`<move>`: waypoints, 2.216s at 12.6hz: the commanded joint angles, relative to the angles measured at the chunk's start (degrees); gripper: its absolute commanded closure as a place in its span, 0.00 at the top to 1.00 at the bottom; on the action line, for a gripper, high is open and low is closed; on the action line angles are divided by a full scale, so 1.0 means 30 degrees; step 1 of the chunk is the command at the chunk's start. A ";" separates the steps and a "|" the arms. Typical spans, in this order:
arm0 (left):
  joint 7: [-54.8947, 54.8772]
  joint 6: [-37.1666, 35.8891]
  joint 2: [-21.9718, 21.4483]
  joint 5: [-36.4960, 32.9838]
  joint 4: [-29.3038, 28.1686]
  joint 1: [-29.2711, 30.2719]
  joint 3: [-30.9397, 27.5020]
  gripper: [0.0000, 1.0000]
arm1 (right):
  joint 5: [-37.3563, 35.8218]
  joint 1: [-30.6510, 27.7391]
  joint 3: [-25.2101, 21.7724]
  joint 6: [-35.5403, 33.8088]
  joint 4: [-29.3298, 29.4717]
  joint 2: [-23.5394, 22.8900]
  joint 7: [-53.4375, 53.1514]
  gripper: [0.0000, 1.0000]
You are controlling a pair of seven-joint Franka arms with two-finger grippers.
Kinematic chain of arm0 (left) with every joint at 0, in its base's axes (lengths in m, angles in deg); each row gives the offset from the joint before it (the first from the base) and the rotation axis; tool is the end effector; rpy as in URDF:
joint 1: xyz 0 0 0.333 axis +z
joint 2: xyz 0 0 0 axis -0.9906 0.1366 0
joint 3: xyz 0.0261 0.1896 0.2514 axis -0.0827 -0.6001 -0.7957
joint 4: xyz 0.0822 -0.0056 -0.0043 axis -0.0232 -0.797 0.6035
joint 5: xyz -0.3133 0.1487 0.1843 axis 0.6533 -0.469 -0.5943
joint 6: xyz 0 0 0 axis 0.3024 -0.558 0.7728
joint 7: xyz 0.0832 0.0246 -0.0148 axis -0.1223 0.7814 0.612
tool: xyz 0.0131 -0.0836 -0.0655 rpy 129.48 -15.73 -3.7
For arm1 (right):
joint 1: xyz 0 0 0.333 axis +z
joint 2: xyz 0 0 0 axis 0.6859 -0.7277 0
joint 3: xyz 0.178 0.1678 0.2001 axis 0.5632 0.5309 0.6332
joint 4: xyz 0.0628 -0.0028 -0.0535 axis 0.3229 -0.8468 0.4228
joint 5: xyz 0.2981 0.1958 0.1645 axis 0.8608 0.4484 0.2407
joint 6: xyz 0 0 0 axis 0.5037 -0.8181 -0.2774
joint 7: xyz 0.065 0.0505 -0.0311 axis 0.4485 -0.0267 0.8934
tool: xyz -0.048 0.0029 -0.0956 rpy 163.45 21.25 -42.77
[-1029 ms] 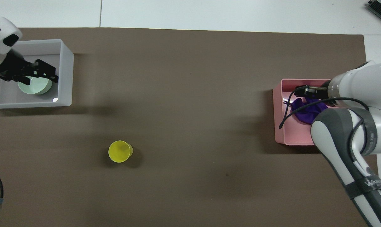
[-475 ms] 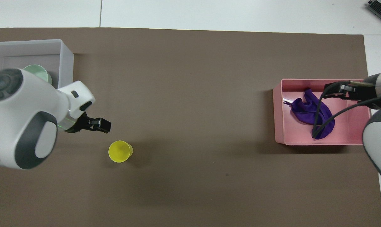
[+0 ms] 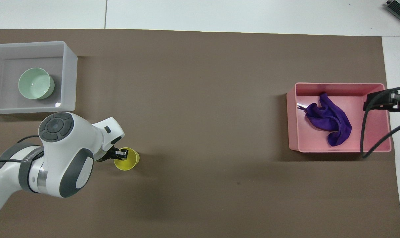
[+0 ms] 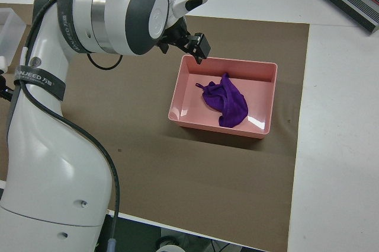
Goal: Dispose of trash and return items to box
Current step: 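Reach the left gripper to the yellow cup while the right gripper withdraws, then grasp the yellow cup with the left gripper and lift it, then carry the yellow cup into the clear box beside the bowl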
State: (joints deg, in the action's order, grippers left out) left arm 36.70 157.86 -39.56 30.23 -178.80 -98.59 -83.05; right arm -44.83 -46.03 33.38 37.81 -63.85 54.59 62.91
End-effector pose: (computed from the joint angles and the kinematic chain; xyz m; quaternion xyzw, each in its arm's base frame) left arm 0.4581 -0.1568 0.3432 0.9916 -0.0967 -0.0837 0.0177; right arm 0.5358 -0.0273 0.6413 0.9921 -0.1208 0.0262 0.0191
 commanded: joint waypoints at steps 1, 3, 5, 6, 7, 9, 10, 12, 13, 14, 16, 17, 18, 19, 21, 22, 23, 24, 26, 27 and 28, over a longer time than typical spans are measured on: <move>0.0062 0.0333 0.0053 0.0173 -0.0031 -0.0203 -0.0263 0.00 | 0.0479 -0.0206 -0.0031 -0.0163 -0.0248 0.0288 0.0562 1.00; 0.0353 0.0070 -0.0004 0.0173 0.0232 -0.0116 -0.0263 0.00 | 0.0420 -0.0206 -0.0031 0.0101 -0.0453 0.0318 0.1143 1.00; 0.1057 -0.1096 0.0054 0.0173 0.1428 0.0060 -0.0321 0.00 | 0.0156 -0.0235 0.0027 -0.0189 0.0011 -0.0002 0.2230 1.00; 0.1203 -0.1857 0.0083 0.0173 0.2335 0.0235 -0.0380 0.00 | 0.0156 -0.0206 0.0028 -0.0133 -0.0014 -0.0062 0.2232 1.00; 0.1437 -0.3025 0.0142 0.0144 0.3649 0.0788 -0.0409 0.00 | 0.0156 -0.0235 0.0028 -0.0046 -0.0218 -0.0005 0.2377 1.00; 0.1119 -0.5574 0.0694 0.0114 0.7014 0.2863 -0.0409 0.00 | 0.0186 -0.0235 0.0028 -0.0131 -0.0307 -0.0004 0.3020 1.00; 0.1088 -0.6485 0.1308 -0.0089 0.8684 0.3743 -0.0409 0.00 | 0.0186 -0.0206 0.0028 -0.0452 -0.0308 -0.0033 0.3052 1.00; 0.1088 -0.7108 0.2830 -0.1254 1.1296 0.5005 -0.0410 0.00 | 0.0127 -0.0177 0.0057 -0.0777 -0.0190 -0.0121 0.3548 1.00; 0.1030 -0.7080 0.3650 -0.1785 1.2614 0.5650 -0.0409 0.00 | 0.0156 -0.0147 0.0057 -0.0777 -0.0219 -0.0121 0.3579 1.00; 0.1058 -0.7080 0.4528 -0.1848 1.3903 0.6207 -0.0409 0.00 | 0.0185 -0.0031 0.0057 -0.0690 -0.0336 -0.0063 0.3521 1.00; 0.0972 -0.6672 0.6460 -0.2110 1.6075 0.7613 -0.0439 0.00 | 0.0186 0.0057 0.0086 -0.0572 -0.0454 -0.0005 0.3346 1.00; 0.0593 -0.6293 0.7427 -0.2228 1.6983 0.8315 -0.0410 0.00 | 0.0215 0.0058 0.0116 -0.0572 -0.0570 0.0054 0.3316 1.00; 0.0155 -0.5564 0.8162 -0.2229 1.7514 0.8786 -0.0409 0.00 | 0.0244 0.0058 0.0116 -0.0543 -0.0629 0.0083 0.3287 1.00; 0.0150 -0.4425 0.8547 -0.2229 1.7693 0.9110 -0.0438 0.00 | 0.0244 0.0058 0.0116 -0.0514 -0.0601 0.0055 0.3287 1.00; 0.0150 -0.3246 0.9133 -0.2142 1.7637 0.9960 -0.0410 0.00 | 0.0244 0.0058 0.0116 -0.0456 -0.0630 0.0084 0.3287 1.00; 0.0353 -0.3068 0.9542 -0.2141 1.7666 0.9992 -0.0409 0.00 | 0.0244 0.0058 0.0116 -0.0339 -0.0630 0.0084 0.3287 1.00; 0.0500 -0.2776 1.0040 -0.2054 1.7637 0.9992 -0.0409 0.00 | 0.0273 0.0058 0.0116 -0.0280 -0.0630 0.0055 0.3287 1.00; 0.0502 -0.2599 1.0364 -0.1996 1.7608 0.9992 -0.0409 0.00 | 0.0245 0.0058 0.0116 -0.0192 -0.0630 0.0054 0.3287 1.00; 0.0444 -0.2101 1.0746 -0.2024 1.7549 0.9905 -0.0409 0.00 | 0.0274 0.0058 0.0116 -0.0221 -0.0601 0.0054 0.3287 1.00; 0.0385 -0.2099 1.0777 -0.2082 1.7520 0.9963 -0.0409 0.00 | 0.0245 0.0058 0.0116 -0.0221 -0.0630 0.0054 0.3287 1.00; 0.0211 -0.2128 1.0748 -0.2054 1.7375 1.0021 -0.0409 0.00 | 0.0244 0.0058 0.0116 -0.0221 -0.0659 0.0054 0.3287 1.00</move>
State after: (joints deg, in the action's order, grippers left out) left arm 37.59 151.35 -7.85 24.69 -127.76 -68.85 -84.39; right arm -44.82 -45.62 33.57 36.24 -64.70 54.10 71.96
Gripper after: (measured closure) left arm 0.960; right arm 0.000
